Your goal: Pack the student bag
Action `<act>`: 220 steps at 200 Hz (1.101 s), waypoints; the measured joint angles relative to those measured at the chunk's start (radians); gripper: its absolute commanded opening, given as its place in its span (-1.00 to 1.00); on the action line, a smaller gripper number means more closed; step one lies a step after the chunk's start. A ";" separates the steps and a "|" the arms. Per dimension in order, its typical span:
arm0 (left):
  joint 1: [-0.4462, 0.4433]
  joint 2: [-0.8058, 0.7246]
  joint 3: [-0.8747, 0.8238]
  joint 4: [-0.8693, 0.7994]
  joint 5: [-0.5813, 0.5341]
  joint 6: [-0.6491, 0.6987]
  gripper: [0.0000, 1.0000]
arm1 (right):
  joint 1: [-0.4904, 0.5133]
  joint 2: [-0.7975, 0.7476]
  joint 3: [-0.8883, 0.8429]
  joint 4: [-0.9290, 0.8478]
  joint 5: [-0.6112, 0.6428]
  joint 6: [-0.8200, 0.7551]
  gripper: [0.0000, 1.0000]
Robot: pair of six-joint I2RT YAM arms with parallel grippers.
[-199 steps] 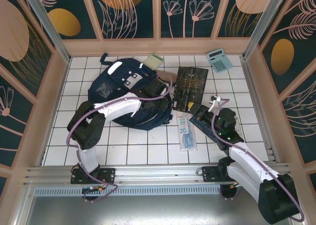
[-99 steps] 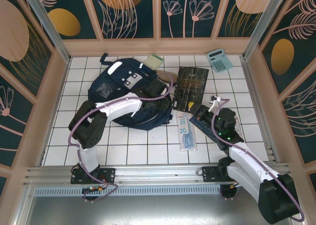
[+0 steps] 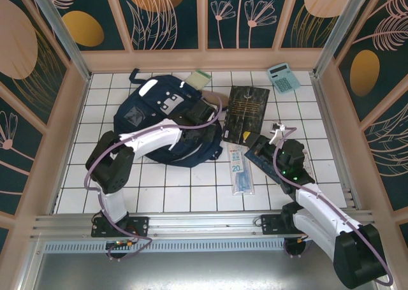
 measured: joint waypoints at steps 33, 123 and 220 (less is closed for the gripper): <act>0.019 -0.098 0.034 -0.044 -0.005 0.000 -1.00 | 0.018 0.005 0.000 0.008 0.001 0.006 -1.00; 0.051 -0.143 0.035 -0.066 0.037 0.005 -1.00 | 0.123 0.118 0.000 0.079 0.020 0.013 -1.00; 0.051 -0.123 -0.106 0.012 0.109 0.026 -0.36 | 0.179 0.280 -0.033 0.145 0.087 0.026 -1.00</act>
